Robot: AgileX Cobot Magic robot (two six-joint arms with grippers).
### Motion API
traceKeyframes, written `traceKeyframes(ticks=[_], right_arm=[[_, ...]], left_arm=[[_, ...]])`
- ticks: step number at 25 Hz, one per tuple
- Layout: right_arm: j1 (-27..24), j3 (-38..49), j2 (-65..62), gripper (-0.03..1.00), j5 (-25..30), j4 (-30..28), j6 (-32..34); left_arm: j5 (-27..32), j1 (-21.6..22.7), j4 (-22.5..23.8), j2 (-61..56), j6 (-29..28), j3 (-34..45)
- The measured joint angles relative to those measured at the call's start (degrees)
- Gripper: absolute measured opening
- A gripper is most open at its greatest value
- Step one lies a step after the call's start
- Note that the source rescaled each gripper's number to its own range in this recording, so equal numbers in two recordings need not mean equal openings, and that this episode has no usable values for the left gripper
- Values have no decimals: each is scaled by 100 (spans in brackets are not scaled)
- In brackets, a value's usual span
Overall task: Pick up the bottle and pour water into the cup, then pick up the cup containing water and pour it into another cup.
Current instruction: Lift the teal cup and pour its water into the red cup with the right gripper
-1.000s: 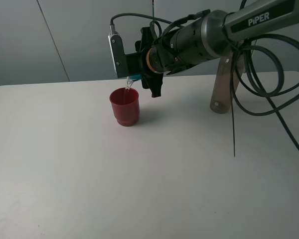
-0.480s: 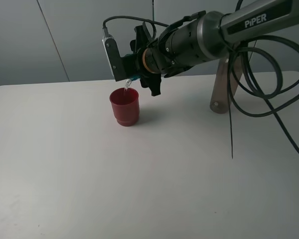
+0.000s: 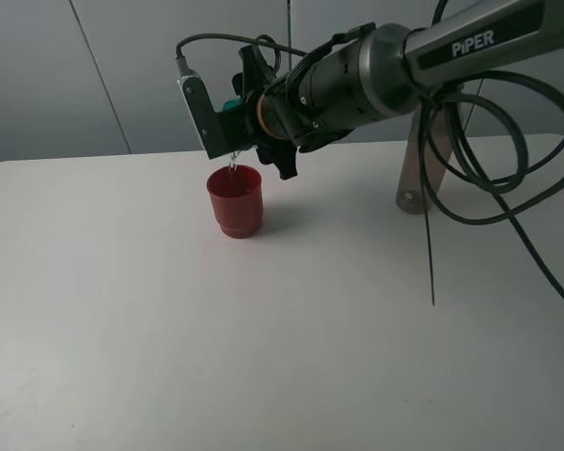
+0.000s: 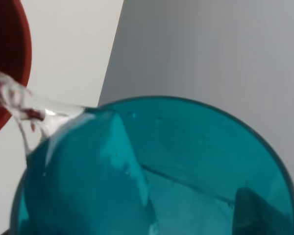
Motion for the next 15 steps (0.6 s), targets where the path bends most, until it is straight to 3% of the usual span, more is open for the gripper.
traceKeyframes(ticks=[15], right_arm=[[127, 21, 0, 9, 376, -249, -496]], left_arm=[[0, 0, 0, 0, 0, 0]])
